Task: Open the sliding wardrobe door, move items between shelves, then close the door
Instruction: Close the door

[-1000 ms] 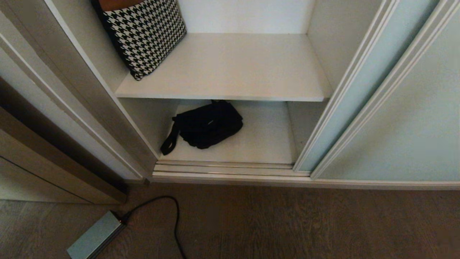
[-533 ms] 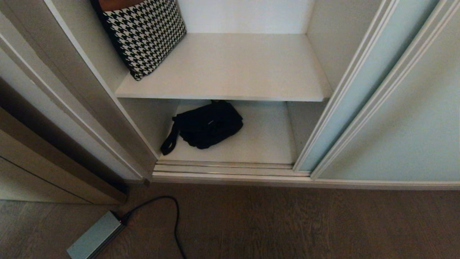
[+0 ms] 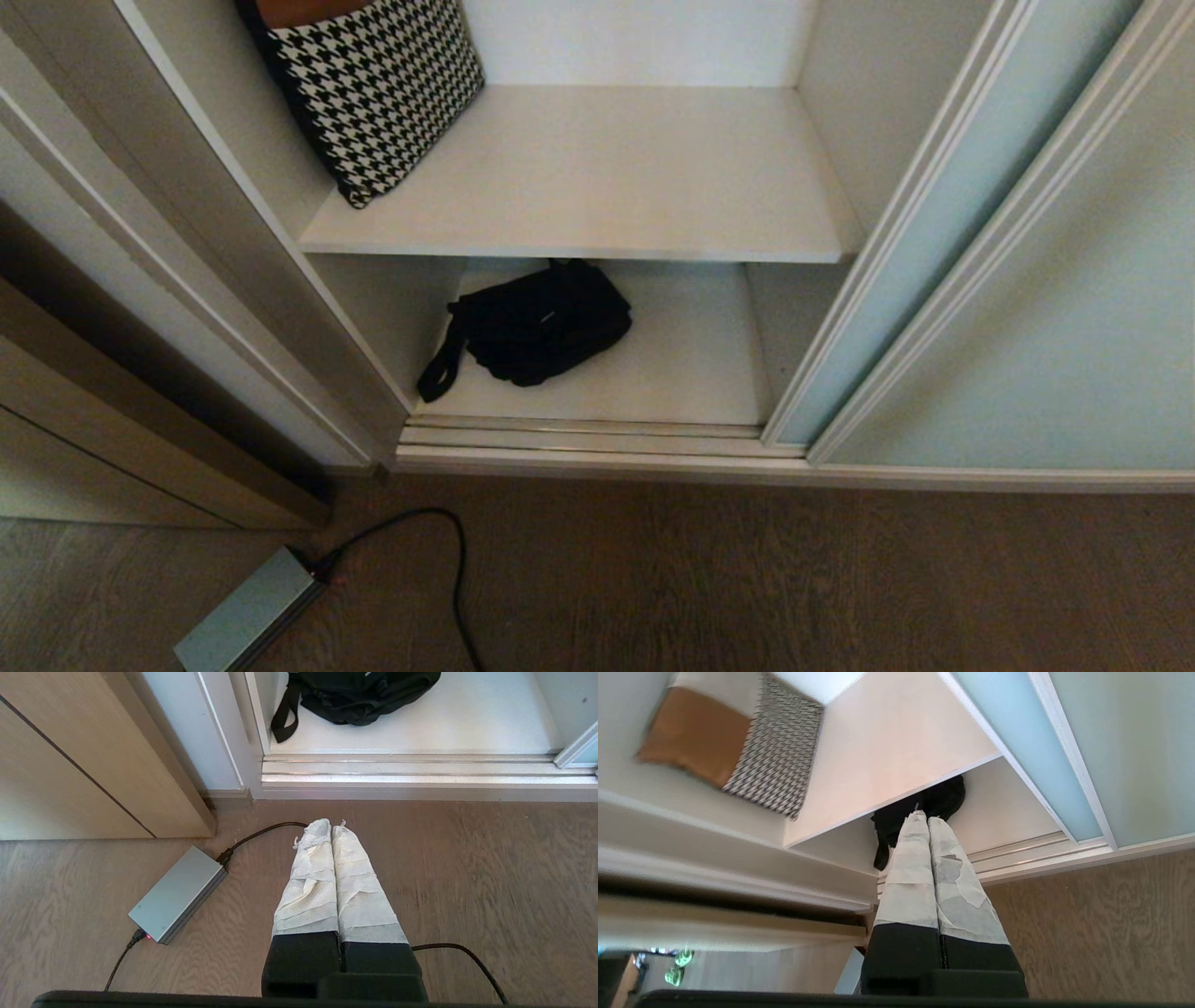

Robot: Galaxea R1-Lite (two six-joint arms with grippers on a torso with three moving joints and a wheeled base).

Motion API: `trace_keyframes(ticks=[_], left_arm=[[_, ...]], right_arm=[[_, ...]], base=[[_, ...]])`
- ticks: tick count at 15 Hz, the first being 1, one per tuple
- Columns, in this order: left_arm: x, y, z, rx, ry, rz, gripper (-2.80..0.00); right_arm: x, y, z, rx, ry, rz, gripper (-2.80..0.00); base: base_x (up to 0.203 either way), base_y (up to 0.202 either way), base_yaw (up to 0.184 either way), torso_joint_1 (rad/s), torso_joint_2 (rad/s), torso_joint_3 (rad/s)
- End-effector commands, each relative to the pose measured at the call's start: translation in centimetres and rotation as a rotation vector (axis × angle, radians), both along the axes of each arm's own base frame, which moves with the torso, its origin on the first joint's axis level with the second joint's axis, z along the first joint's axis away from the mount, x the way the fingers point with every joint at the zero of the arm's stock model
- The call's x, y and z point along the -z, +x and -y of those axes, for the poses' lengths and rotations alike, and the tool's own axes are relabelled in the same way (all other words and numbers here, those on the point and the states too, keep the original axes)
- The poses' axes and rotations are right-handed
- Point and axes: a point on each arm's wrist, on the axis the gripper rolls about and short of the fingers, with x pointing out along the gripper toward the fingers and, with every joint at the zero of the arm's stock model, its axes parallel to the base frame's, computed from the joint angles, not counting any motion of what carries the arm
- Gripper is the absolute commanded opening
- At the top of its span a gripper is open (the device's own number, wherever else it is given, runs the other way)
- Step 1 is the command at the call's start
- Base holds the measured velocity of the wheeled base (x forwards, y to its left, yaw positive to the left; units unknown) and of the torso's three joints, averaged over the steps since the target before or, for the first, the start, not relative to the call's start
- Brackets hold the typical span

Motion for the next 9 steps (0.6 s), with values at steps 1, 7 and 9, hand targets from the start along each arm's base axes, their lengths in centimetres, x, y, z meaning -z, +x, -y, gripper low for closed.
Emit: trace_keyframes(ticks=[1,7,9], left_arm=[[0.0,0.0,0.0,0.0,0.0,0.0,-2.8],[0.0,0.0,0.0,0.0,0.0,0.0,-2.8],[0.0,0.0,0.0,0.002,0.0,0.0,-2.8]], right_arm=[[0.4,4.9,0.1,0.025,0.018,-0.084,-2.8],[0.5,8.9,1.7,0.136,0.079,-0.063,-2.8],[0.9,10.1,2.7,0.143,0.081,-0.094,-2.8]], base=[[0.0,0.0,0.0,0.0,0.0,0.0],[0.0,0.0,0.0,0.0,0.0,0.0],[0.0,0.0,0.0,0.0,0.0,0.0]])
